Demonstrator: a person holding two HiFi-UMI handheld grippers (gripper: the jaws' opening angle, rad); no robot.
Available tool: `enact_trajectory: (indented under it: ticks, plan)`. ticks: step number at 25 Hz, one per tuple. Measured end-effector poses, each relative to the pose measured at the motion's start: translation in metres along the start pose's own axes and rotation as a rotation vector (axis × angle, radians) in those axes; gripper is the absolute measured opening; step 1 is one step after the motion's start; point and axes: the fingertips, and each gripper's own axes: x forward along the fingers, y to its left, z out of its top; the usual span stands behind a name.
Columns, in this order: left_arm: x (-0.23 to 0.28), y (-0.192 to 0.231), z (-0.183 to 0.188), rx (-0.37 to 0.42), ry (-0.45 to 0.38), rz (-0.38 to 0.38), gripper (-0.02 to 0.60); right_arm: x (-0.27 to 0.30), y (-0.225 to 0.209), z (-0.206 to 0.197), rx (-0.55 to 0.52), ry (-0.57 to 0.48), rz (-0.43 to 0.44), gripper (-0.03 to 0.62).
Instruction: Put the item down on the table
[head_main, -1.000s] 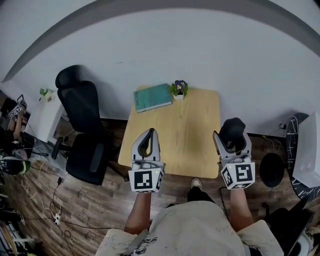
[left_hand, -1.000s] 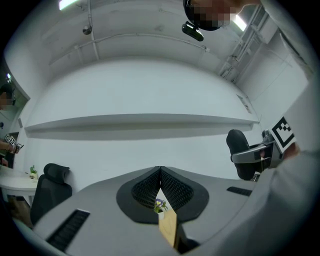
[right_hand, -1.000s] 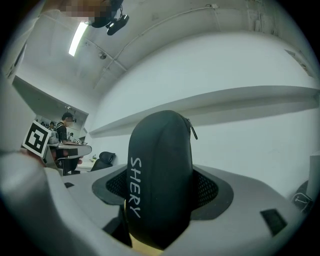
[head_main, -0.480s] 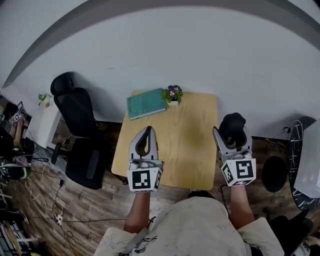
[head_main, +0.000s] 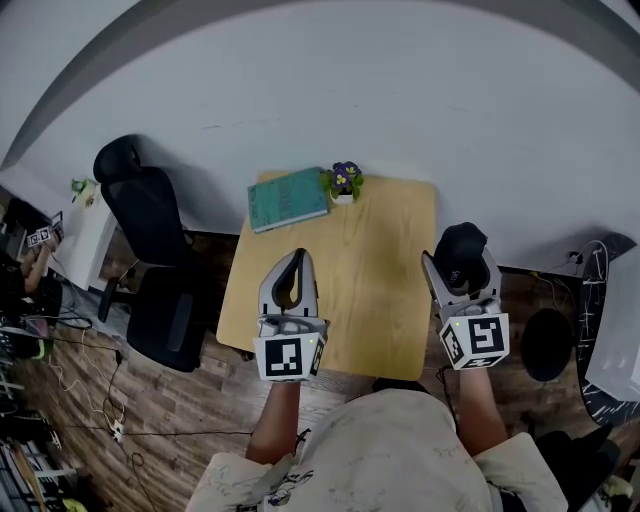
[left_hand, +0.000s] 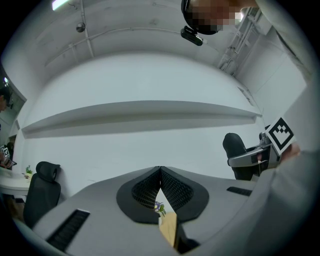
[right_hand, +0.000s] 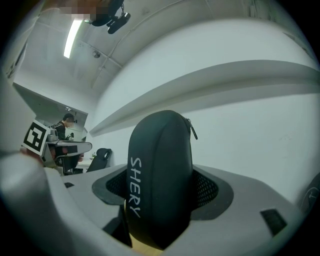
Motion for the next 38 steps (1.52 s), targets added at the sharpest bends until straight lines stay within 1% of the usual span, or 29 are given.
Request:
enact_trajectory:
  ticks: [6, 16, 22, 25, 30, 34, 38]
  plan:
    - [-0.004, -0.003, -0.015, -0.006, 0.027, 0.006, 0.008, 0.007, 0.012, -0.025, -0.006, 0.073, 0.051, 0.351]
    - [-0.019, -0.005, -0.048, -0.019, 0.082, 0.035, 0.008, 0.02, 0.041, -0.077, -0.019, 0.217, 0.173, 0.351]
    - [-0.035, -0.007, -0.073, -0.035, 0.156, 0.057, 0.008, 0.021, 0.068, -0.122, -0.041, 0.328, 0.268, 0.351]
    - [-0.043, -0.007, -0.082, -0.047, 0.161, 0.077, 0.008, 0.02, 0.079, -0.146, -0.049, 0.387, 0.311, 0.351]
    - [-0.06, -0.01, -0.103, -0.072, 0.218, 0.091, 0.008, 0.014, 0.099, -0.185, -0.057, 0.496, 0.385, 0.351]
    - [-0.077, -0.013, -0.124, -0.1, 0.272, 0.113, 0.008, 0.002, 0.114, -0.22, -0.077, 0.593, 0.445, 0.351]
    - [-0.092, -0.016, -0.142, -0.104, 0.317, 0.125, 0.008, -0.013, 0.124, -0.25, -0.105, 0.686, 0.488, 0.351]
